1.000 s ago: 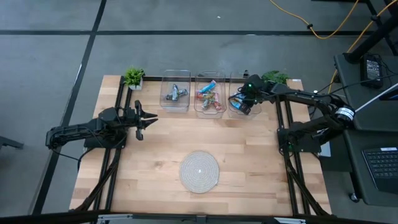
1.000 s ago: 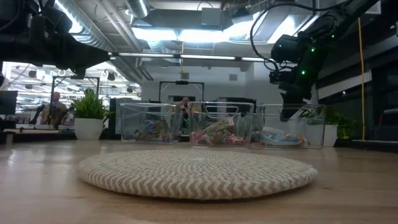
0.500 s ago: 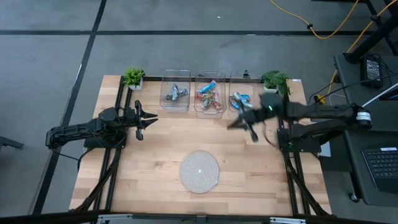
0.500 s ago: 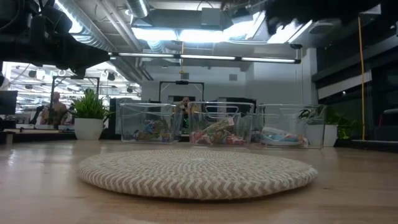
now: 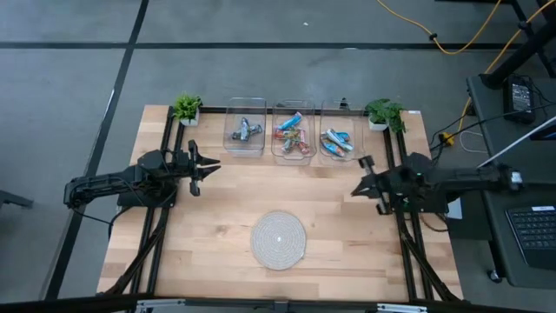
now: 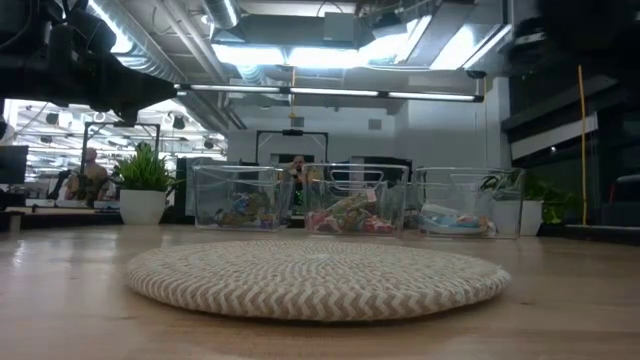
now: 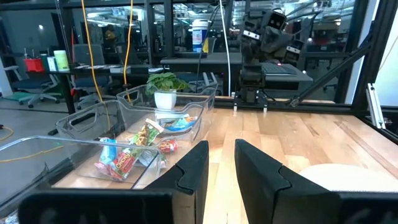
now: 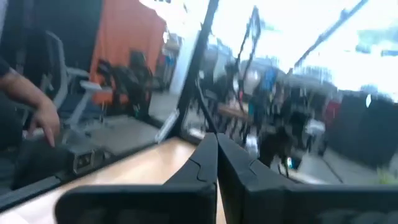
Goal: Pick and place Granola Bars by type
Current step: Return to Home Position
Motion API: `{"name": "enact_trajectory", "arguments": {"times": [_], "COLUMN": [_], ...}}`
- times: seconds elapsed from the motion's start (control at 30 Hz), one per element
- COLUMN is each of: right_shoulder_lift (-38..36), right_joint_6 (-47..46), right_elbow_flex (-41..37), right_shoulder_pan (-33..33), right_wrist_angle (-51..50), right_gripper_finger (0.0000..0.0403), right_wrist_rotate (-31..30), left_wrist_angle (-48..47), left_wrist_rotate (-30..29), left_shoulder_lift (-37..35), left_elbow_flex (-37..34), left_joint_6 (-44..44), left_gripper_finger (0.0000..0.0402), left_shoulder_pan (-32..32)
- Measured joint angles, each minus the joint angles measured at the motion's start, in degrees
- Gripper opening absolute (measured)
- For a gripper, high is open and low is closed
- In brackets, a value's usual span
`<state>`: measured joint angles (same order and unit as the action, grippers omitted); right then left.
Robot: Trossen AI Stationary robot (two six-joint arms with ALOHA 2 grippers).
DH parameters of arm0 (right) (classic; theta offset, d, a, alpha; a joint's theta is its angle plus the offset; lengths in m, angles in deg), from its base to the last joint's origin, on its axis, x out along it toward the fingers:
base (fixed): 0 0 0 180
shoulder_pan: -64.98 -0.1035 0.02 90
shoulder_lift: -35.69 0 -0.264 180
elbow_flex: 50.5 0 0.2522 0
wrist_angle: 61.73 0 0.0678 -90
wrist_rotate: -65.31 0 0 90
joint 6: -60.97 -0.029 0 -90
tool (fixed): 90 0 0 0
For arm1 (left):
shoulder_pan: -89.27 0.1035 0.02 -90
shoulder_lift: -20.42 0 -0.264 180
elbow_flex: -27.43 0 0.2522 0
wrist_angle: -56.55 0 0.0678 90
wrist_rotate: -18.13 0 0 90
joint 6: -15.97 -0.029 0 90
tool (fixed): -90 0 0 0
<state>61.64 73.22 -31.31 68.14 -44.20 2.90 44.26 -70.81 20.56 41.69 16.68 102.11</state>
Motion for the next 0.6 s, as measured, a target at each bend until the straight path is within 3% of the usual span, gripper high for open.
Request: {"name": "enact_trajectory", "arguments": {"times": [0.17, 0.3, 0.4, 0.6], "right_shoulder_lift": [-16.4, -26.0, -25.5, -22.3], "right_joint_6": [-3.2, 0.4, 3.1, 7.4], "right_elbow_flex": [-4.6, -5.0, -5.0, -5.0], "right_shoulder_pan": [4.5, 5.7, 5.7, 5.7], "right_wrist_angle": [-7.0, -22.0, -25.4, -27.1], "right_gripper_finger": [0.0005, 0.0003, 0.0006, 0.0009], "right_wrist_rotate": [5.7, 3.2, 2.1, -5.7], "left_wrist_angle": [0.0, 0.0, 0.1, -0.1], "left_wrist_rotate": [0.0, 0.0, 0.0, 0.0], "left_shoulder_lift": [0.0, 0.0, 0.0, 0.0], "left_elbow_flex": [0.0, 0.0, 0.0, 0.0], "left_joint_6": [0.0, 0.0, 0.0, 0.0], "left_gripper_finger": [0.0072, 0.0072, 0.0072, 0.0072], "left_shoulder_pan": [0.0, 0.0, 0.0, 0.0]}}
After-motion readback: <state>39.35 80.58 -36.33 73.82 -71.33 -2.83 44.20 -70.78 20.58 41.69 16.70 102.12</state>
